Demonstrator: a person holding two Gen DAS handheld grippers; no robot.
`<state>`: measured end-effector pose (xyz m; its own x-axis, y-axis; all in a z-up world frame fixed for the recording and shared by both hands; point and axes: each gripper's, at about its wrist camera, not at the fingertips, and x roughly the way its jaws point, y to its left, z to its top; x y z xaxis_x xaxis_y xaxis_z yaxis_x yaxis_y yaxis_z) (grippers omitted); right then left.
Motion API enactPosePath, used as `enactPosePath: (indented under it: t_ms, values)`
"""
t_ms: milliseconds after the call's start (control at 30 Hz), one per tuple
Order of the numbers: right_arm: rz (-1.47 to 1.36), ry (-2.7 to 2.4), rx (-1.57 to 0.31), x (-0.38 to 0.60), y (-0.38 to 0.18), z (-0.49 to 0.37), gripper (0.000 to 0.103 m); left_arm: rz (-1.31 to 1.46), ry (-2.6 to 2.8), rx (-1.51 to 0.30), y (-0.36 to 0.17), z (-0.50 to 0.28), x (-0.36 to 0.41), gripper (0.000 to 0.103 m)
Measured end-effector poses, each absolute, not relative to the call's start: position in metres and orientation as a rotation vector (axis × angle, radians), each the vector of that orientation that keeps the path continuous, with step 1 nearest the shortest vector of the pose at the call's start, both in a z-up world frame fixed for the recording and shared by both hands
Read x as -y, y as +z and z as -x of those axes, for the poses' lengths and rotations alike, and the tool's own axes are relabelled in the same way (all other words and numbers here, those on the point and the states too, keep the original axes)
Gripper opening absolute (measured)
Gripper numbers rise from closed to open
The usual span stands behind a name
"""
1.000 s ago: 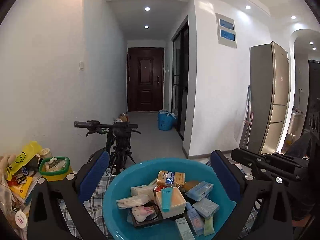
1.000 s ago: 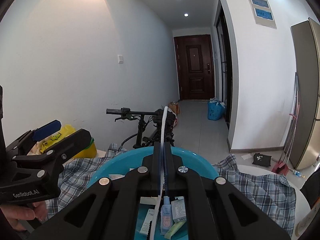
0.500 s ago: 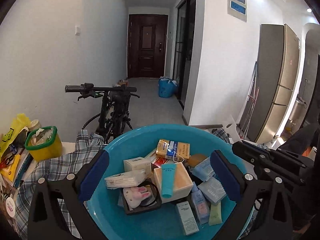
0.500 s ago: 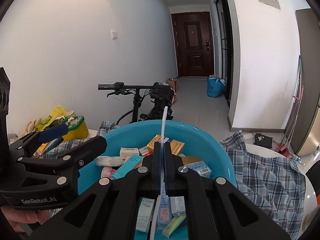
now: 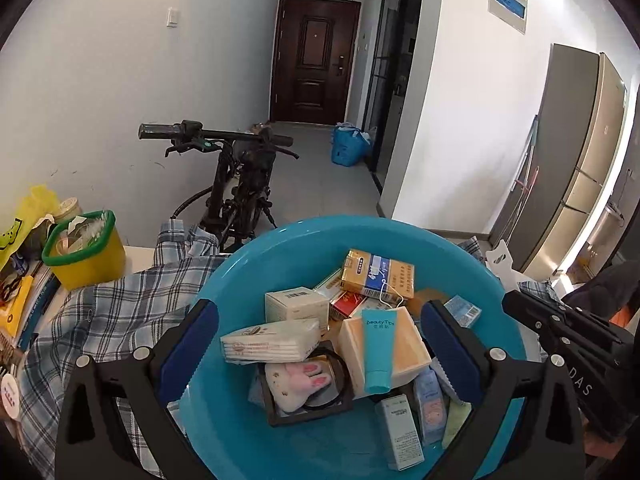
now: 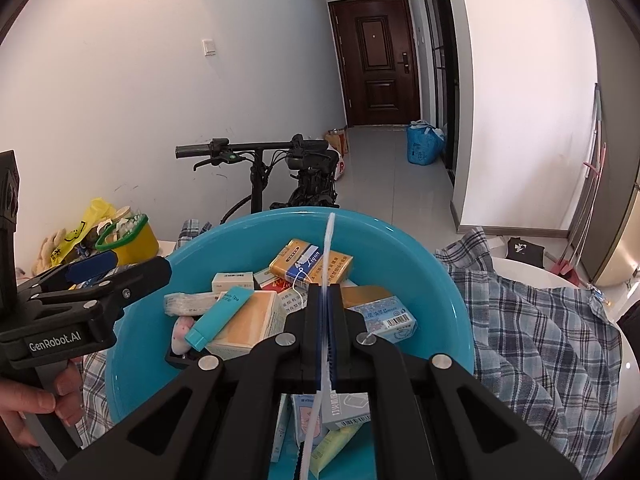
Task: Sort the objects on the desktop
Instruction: 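Carry the cable tie over the basin and lower it in, then open the right tool to release the cable tie into the basin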
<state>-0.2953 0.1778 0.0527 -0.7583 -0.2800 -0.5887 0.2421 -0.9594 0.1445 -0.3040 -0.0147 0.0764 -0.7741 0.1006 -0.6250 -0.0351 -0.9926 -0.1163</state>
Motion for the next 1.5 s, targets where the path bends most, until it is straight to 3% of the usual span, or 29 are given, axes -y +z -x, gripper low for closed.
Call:
enactPosePath:
  t_ms: [967,1033,1100,1267,1333,1400,1500]
  values:
    - [-0.926,-2.728,0.090,-0.180,0.058,0.293,0.003,0.973,2.918,0.272,0.095,0.292,0.038,0.102]
    - [-0.930,-2.728,0.092,-0.180,0.058,0.293,0.008,0.973,2.916,0.272,0.095,0.292,0.038,0.102]
    - [-0.931,-2.728,0.100,-0.181,0.058,0.293,0.021,0.972,2.914,0.265,0.095,0.292,0.036,0.102]
    - [-0.929,-2.740,0.117,-0.185,0.061,0.291,0.028,0.964,2.915,0.243,0.096,0.289,0.031,0.102]
    - [-0.916,-2.745,0.121,-0.187,0.065,0.288,0.037,0.958,2.919,0.237,0.098,0.288,0.030,0.102]
    - [-0.878,-2.752,0.124,-0.188,0.071,0.284,0.052,0.944,2.925,0.234,0.100,0.286,0.029,0.102]
    - [-0.851,-2.778,0.128,-0.190,0.077,0.280,0.058,0.924,2.934,0.224,0.105,0.282,0.028,0.102]
